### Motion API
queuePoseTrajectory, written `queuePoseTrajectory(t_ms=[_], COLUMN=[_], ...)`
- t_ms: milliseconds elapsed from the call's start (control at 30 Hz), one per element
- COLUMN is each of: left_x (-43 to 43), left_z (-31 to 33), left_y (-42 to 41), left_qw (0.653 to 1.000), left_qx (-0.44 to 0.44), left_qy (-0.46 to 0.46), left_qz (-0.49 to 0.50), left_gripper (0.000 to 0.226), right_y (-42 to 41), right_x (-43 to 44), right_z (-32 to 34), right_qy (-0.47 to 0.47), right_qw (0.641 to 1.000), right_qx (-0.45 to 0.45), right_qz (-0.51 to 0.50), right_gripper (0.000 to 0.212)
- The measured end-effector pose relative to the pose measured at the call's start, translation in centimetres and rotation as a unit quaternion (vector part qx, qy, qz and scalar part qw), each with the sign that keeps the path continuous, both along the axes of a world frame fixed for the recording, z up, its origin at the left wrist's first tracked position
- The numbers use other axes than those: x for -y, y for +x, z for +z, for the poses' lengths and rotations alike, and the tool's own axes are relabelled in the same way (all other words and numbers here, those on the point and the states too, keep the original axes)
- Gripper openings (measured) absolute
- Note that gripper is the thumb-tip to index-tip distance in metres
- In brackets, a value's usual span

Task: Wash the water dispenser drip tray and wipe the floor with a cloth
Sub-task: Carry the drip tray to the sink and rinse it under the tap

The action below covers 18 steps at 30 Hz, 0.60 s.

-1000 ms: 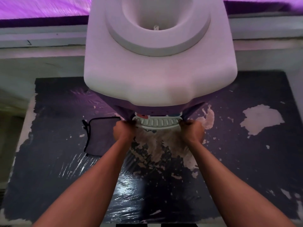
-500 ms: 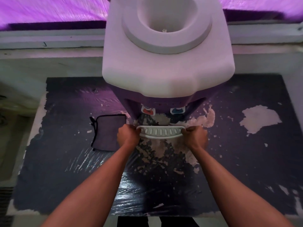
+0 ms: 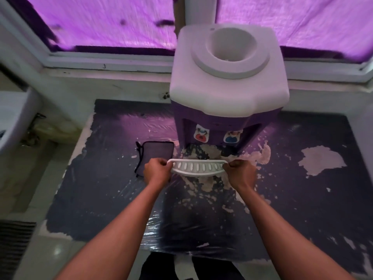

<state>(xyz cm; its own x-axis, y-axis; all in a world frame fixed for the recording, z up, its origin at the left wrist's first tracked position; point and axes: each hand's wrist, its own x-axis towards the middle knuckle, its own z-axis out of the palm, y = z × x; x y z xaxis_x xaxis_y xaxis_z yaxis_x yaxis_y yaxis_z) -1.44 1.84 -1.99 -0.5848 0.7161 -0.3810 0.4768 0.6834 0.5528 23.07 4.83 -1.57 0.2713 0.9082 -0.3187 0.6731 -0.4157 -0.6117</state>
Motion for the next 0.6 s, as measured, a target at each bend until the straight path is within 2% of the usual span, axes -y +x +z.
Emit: queuePoseTrajectory(t_ms=[300, 600], left_x=[4.9, 11.5], left_z=[2.5, 3.9], left_y=[-7.4, -20.3], left_qw=[0.993, 0.97], left_qx=[0.072, 0.186], left_qy=[0.06, 0.113], left_qz=[0.068, 0.112], left_gripper=[0.024, 0.019], right_y=[-7.4, -19.5], right_x=[3.4, 8.5], right_z=[3.8, 5.7], right_qy=[-0.003, 0.022], right_qw=[0.998, 0.999], right_qx=[0.035, -0.021], right_qz=[0.056, 0.045], right_gripper=[0.031, 0.022])
